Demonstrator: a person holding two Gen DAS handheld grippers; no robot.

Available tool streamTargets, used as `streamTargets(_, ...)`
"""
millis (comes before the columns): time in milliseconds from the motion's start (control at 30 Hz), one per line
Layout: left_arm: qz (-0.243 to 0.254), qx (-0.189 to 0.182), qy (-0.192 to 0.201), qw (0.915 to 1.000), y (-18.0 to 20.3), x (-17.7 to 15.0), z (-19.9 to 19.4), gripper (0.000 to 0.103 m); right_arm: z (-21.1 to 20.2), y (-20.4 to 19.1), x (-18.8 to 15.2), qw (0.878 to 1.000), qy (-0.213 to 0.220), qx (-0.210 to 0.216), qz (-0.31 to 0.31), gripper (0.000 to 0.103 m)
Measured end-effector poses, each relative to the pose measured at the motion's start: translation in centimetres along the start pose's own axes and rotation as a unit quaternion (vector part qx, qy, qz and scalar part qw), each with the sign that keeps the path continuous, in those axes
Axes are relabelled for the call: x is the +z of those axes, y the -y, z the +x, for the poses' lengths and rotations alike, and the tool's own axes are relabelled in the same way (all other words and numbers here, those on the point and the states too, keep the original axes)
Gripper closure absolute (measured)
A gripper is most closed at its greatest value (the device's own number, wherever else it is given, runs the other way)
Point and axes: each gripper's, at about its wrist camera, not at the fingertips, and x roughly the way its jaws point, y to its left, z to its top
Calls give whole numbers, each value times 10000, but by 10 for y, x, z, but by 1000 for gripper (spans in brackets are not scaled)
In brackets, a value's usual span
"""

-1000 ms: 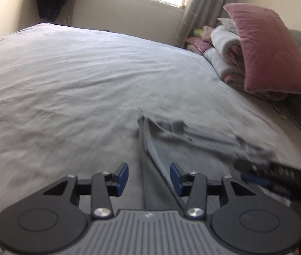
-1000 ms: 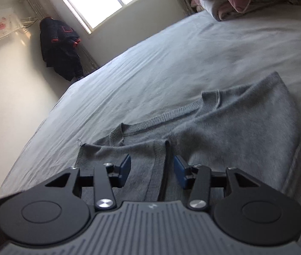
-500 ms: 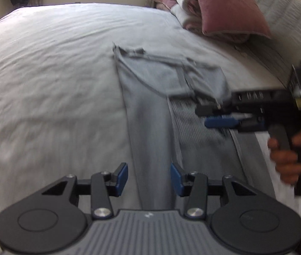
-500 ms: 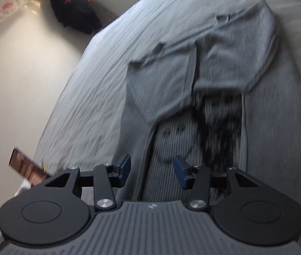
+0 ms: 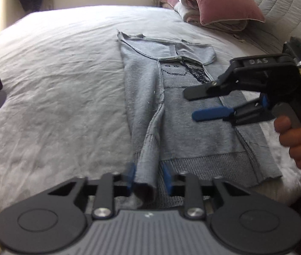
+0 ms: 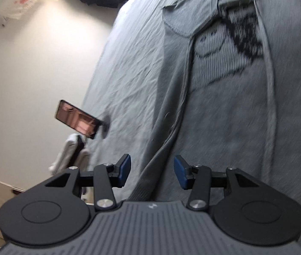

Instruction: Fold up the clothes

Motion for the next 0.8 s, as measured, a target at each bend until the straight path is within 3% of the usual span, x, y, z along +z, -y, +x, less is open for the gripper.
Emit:
streamTargets(200,427,-494,141,9978,24,-21,3,79,10,19,-9,9984,-191,174,509,54)
streamTargets(367,941,-269,606,9934,35,-25,-9,74,15,13,-17,9992,-177,72,344,57)
streamTargets(433,824,-211,538,9949,31,-22,-6,74,19,8,-20,9994,-234,88,240,65)
streamTargets(567,549,28,276,9981,26,-21,11,74,30,2,-25,9993,-336,46,127,68)
streamTargets(633,462,143,237,9985,25,-22,16,80,36,-1,-26,9994,-340,3,39,72)
streamTargets(700,405,240,288,9985,25,-22,16,98,41,-5,-27,9994,-353,-28,-41,80)
streamTargets(800,250,231,408,9986,23,-18,8,98,43,-7,-27,9991,-425,-22,-84,83)
